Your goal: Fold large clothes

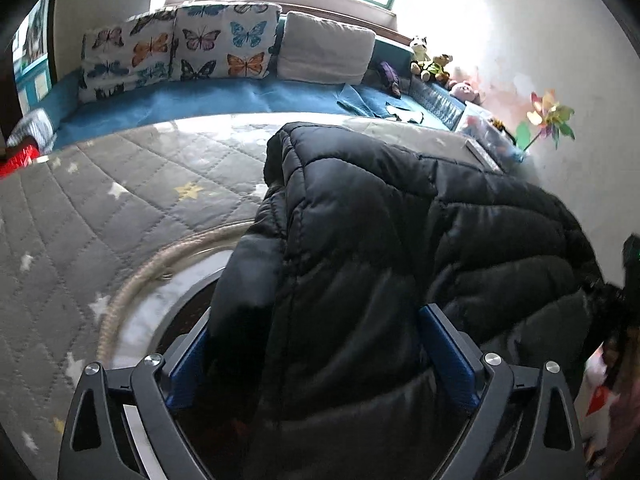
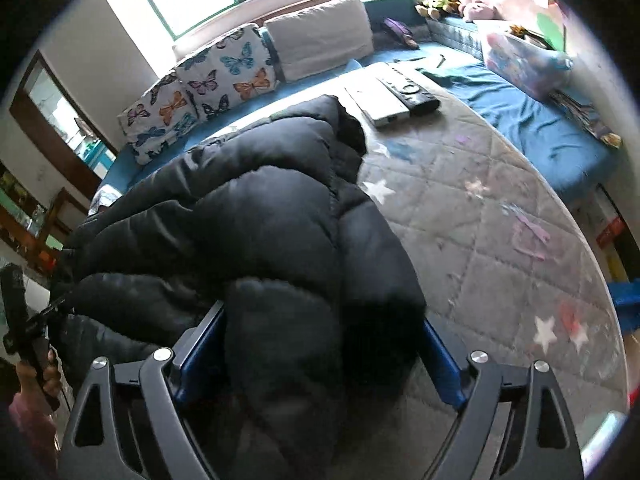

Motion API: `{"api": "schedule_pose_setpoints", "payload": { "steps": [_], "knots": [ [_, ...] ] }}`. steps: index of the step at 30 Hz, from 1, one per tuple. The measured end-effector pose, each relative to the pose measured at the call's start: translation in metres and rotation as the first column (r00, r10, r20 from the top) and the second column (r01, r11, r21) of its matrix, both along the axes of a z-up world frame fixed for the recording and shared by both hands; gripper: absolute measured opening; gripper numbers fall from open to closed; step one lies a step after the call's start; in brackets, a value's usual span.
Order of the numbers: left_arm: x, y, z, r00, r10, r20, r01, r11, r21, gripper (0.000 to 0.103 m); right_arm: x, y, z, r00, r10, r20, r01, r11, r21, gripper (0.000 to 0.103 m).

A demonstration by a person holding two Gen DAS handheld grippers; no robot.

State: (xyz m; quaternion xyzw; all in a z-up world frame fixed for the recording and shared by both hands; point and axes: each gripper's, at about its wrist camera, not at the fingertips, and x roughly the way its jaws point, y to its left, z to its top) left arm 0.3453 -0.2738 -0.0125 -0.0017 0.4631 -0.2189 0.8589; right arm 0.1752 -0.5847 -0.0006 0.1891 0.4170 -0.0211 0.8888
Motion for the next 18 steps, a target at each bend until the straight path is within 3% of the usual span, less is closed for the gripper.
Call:
{"api": "schedule_pose_setpoints", "payload": {
  "steps": [4, 8, 11, 14, 18],
  "knots": [
    [-0.041, 0.02, 0.018, 0.997, 0.016, 0.073, -0.021, 0.998, 0.06, 0.103, -0.024, 0.012, 0.026, 0.997, -0.067, 0.025, 0.07, 0.986, -0.151, 0.095],
    [-0.076, 0.023, 0.041, 0.983, 0.01, 0.181, -0.034, 0.991, 0.131, 0.103, -0.051, 0.038, 0.061, 0.982, -0.113, 0.153, 0.156, 0.939, -0.307, 0.095],
    [-0.103, 0.022, 0.061, 0.968, 0.009, 0.249, -0.053, 0.984, 0.171, 0.103, -0.059, 0.053, 0.075, 0.974, -0.06, 0.219, 0.123, 0.95, -0.287, 0.095],
    [-0.118, 0.026, 0.079, 0.956, 0.019, 0.293, -0.068, 0.986, 0.155, 0.103, -0.054, 0.073, 0.074, 0.976, 0.013, 0.219, 0.048, 0.961, -0.273, 0.095],
    [-0.122, 0.026, 0.092, 0.963, 0.034, 0.266, -0.061, 0.993, 0.097, 0.103, -0.031, 0.095, 0.04, 0.992, 0.069, 0.106, -0.036, 0.958, -0.286, 0.095]
  ]
}}
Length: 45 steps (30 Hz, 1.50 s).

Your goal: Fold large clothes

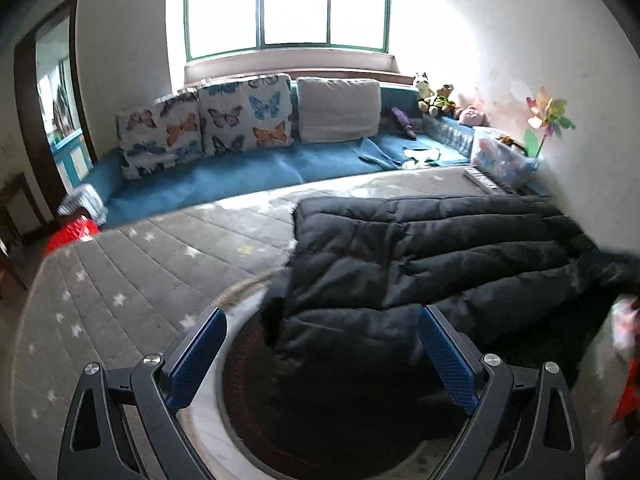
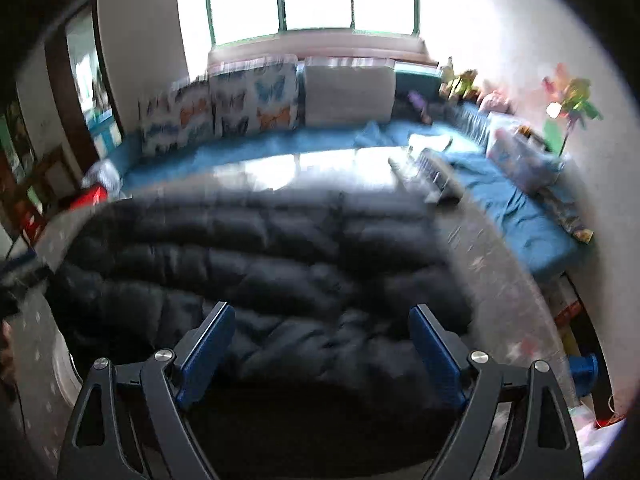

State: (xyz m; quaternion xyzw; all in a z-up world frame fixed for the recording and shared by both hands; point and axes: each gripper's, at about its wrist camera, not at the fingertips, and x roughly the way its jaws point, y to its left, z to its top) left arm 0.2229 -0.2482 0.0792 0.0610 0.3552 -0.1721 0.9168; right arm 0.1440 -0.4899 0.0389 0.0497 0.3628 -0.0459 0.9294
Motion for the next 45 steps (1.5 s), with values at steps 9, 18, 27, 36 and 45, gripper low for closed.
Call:
{"api": "schedule_pose_setpoints", "payload": {
  "steps": [9, 18, 27, 36, 45],
  "knots": [
    [-0.007, -0.005, -0.023, 0.996, -0.031, -0.085, 0.031, 1.0, -0.002, 0.103, -0.009, 0.01, -0.025, 0.993, -0.057, -0.102, 0.049, 0.996, -0.076, 0.098],
    [-0.018, -0.02, -0.039, 0.998, -0.05, -0.05, 0.054, 0.994, 0.096, 0.102, -0.031, 0.027, -0.028, 0.994, -0.043, -0.097, 0.03, 0.992, -0.126, 0.098],
    [-0.088, -0.021, 0.002, 0.993, -0.113, 0.031, 0.111, 0.993, 0.048, 0.103, -0.086, 0.067, 0.005, 0.998, -0.011, 0.059, 0.021, 0.985, -0.172, 0.098],
    [-0.149, -0.025, 0.021, 0.981, -0.154, 0.115, 0.145, 0.986, 0.084, 0.103, -0.125, 0.111, 0.01, 0.986, 0.023, 0.168, 0.01, 0.982, -0.188, 0.098],
    [-0.184, -0.003, 0.032, 0.979, -0.133, 0.155, 0.123, 0.99, 0.074, 0.103, -0.148, 0.138, 0.018, 0.973, 0.046, 0.224, -0.007, 0.985, -0.175, 0.098]
  ]
}}
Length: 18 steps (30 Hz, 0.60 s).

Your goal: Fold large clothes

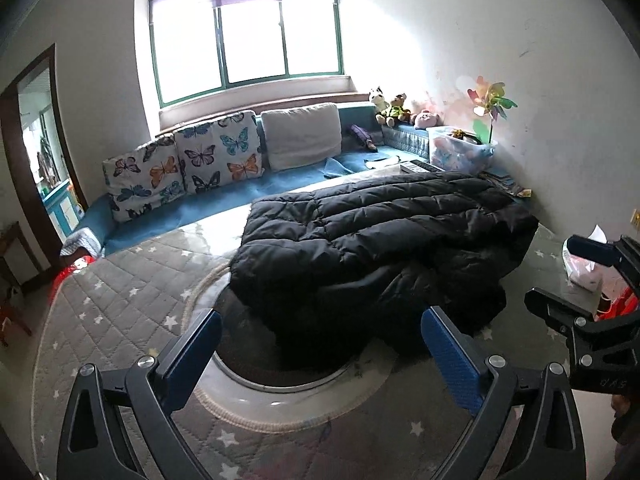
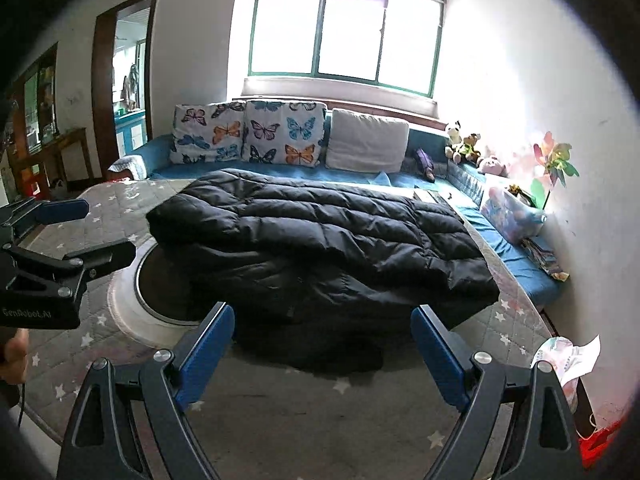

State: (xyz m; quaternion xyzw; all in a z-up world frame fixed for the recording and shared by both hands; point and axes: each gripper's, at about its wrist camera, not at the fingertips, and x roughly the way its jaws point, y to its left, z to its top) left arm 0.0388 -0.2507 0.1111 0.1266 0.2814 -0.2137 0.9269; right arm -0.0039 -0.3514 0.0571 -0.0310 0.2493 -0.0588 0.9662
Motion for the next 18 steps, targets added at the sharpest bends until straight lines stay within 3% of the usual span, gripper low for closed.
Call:
{"api": "schedule_pose_setpoints", "payload": {
  "steps": [8, 18],
  "knots": [
    [-0.02, 0.025, 0.005, 1.0, 0.023, -0.001, -0.023, 1.0, -0.018, 0.103, -0.011, 0.016, 0.003, 0.999, 0.016, 0.032, -0.016, 1.0, -0.007, 0.098],
    [-0.036, 0.044, -0.013, 0.998, 0.063, -0.025, -0.062, 0.998, 0.012, 0.103, -0.02, 0.028, -0.006, 0.999, 0.033, 0.018, -0.032, 0.999, -0.025, 0.098]
  ]
}}
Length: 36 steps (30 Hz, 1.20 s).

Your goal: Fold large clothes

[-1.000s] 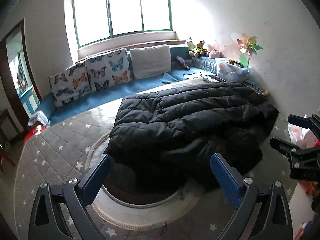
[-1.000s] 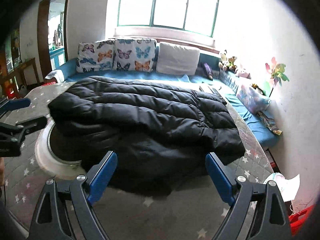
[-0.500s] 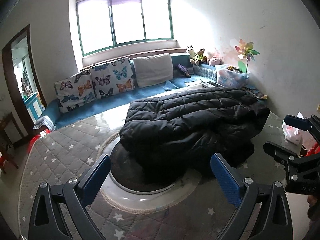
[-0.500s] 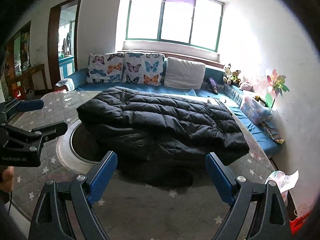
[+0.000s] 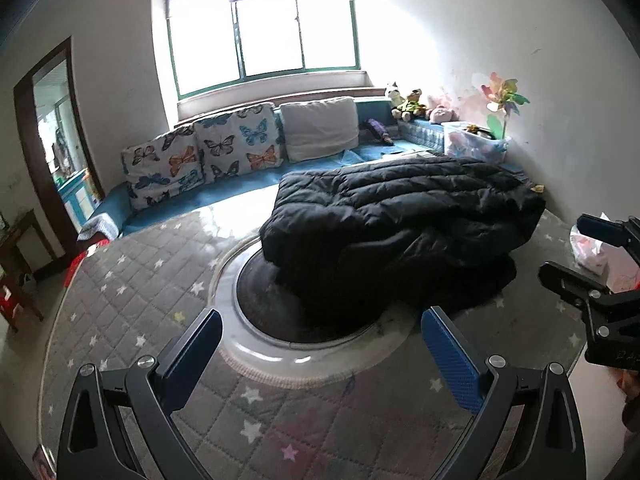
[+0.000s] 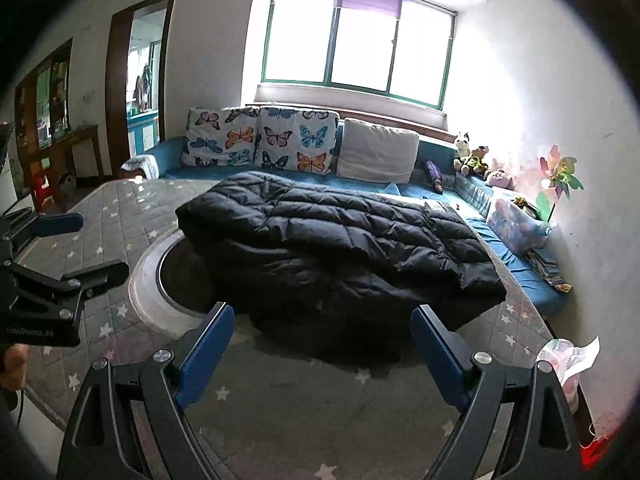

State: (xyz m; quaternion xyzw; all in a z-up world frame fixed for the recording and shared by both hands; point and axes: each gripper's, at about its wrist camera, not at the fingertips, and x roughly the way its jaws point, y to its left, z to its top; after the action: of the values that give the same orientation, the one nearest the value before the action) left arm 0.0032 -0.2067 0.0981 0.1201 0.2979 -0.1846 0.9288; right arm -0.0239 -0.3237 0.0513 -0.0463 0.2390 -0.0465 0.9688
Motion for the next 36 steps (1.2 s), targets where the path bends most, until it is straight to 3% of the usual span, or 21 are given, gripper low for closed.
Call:
{"api": "schedule_pose_setpoints", "payload": {
  "steps": [8, 15, 22, 28, 36],
  "knots": [
    [-0.006, 0.019, -0.016, 0.998, 0.046, -0.033, -0.045, 0.999, 0.012, 0.103, -0.008, 0.005, -0.009, 1.0, 0.029, -0.012, -0.029, 0.999, 0.03, 0.098],
    [-0.003, 0.032, -0.036, 0.993, 0.097, -0.062, -0.095, 0.995, 0.039, 0.103, -0.015, 0.011, -0.01, 0.997, 0.06, 0.054, -0.061, 0.998, 0.027, 0.098],
    [-0.002, 0.038, -0.049, 0.989, 0.131, -0.071, -0.128, 0.991, 0.04, 0.103, -0.013, 0.005, -0.014, 0.997, 0.055, 0.048, -0.058, 0.996, 0.063, 0.098],
    [-0.003, 0.041, -0.049, 0.987, 0.149, -0.058, -0.146, 0.988, 0.056, 0.103, -0.011, 0.0, -0.014, 0.999, 0.041, 0.032, -0.045, 0.991, 0.123, 0.098],
    [-0.005, 0.052, -0.042, 0.981, 0.185, -0.064, -0.182, 0.982, 0.045, 0.103, -0.002, 0.003, -0.016, 0.999, 0.045, 0.005, -0.045, 0.991, 0.122, 0.098]
  ]
}}
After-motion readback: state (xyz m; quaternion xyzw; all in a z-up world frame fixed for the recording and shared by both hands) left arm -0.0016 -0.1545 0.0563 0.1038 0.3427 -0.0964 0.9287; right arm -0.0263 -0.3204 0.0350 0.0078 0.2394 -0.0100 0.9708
